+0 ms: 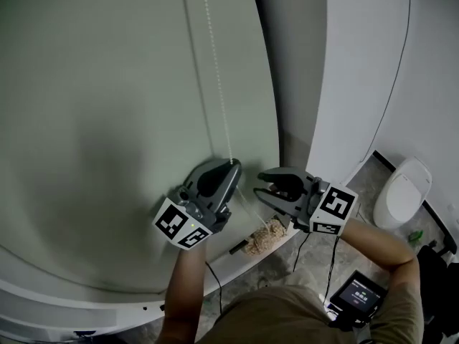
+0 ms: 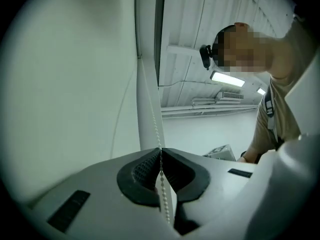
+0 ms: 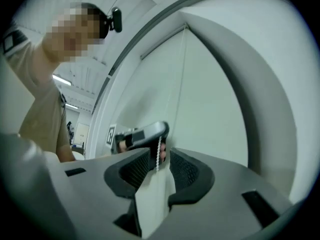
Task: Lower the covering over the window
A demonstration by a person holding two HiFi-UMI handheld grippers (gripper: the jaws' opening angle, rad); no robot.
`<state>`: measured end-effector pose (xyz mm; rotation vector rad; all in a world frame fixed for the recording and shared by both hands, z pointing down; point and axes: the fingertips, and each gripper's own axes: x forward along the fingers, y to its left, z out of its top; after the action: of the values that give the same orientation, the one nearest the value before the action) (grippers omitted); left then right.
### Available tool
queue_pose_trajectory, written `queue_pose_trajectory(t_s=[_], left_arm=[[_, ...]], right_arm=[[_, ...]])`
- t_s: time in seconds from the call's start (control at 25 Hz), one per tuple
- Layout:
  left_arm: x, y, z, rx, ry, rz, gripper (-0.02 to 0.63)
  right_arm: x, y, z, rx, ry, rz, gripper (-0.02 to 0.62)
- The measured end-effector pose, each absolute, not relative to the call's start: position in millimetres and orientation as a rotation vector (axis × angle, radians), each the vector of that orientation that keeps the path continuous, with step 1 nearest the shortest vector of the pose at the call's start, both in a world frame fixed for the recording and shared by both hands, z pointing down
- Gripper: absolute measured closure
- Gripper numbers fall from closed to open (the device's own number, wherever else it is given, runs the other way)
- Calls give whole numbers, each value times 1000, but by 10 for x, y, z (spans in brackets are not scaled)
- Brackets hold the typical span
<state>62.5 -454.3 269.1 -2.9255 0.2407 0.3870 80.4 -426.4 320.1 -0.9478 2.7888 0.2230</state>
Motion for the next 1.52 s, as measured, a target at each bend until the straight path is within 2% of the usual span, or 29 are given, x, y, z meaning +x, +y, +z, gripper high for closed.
queue_pose_trajectory(t_s=[0.12,0.32,0.36,0.4,0.52,0.56,0.6,0.64,0.72,0.84,0.88,0.92,0.96,1.08,1.16,1.2,1.44,1.48,1.52], left_arm=[[508,-4550,2940,-2955,236,336,583],[333,-4433,3289,-3025,266,345,583],[285,-4435,3288,-3026,289,354,583],[239,-4441,3272,-3017,316,347,583],[36,-4446,3127,-2990,363,359,583],[-84,-4454,3004,-3005,362,445,524],[-228,-4482,2833,-3019,370,567,389],[-370,-4535,2635,-3015,399,681,357],[-521,-4676,2264,-2961,487,748,357],[-460,-4804,1899,-2923,512,614,357],[-447,-4818,1837,-2935,510,582,363],[-448,-4823,1809,-2948,520,554,500],[-463,-4824,1804,-2952,544,536,571],[-649,-4826,1797,-2868,678,529,584],[-789,-4813,1877,-2806,765,482,586],[-823,-4797,1966,-2800,788,447,586],[-902,-4573,2500,-2905,763,461,586],[-942,-4524,2517,-2914,761,481,586],[-984,-4489,2519,-2915,767,490,586]], right_arm=[[837,-4396,2807,-953,2730,213,483],[377,-4553,2335,-842,2775,219,486],[295,-4577,2310,-840,2786,225,504],[221,-4611,2297,-836,2798,222,565],[31,-4715,2271,-798,2829,125,581],[-21,-4739,2277,-792,2836,98,581],[-68,-4755,2297,-785,2843,83,581],[-114,-4759,2327,-770,2852,72,581],[-226,-4718,2412,-725,2887,71,581],[-464,-4623,2619,-658,2971,50,581],[-536,-4611,2685,-642,2992,25,581],[-587,-4610,2729,-633,3003,6,581],[-619,-4614,2748,-629,3009,5,581],[-657,-4537,2679,-583,3025,157,581],[-608,-4439,2492,-574,2987,242,472],[-569,-4430,2336,-598,2947,264,463],[-842,-4836,1424,-690,2845,250,463],[-958,-4851,1382,-660,2864,227,471],[-1061,-4829,1363,-620,2882,209,524]])
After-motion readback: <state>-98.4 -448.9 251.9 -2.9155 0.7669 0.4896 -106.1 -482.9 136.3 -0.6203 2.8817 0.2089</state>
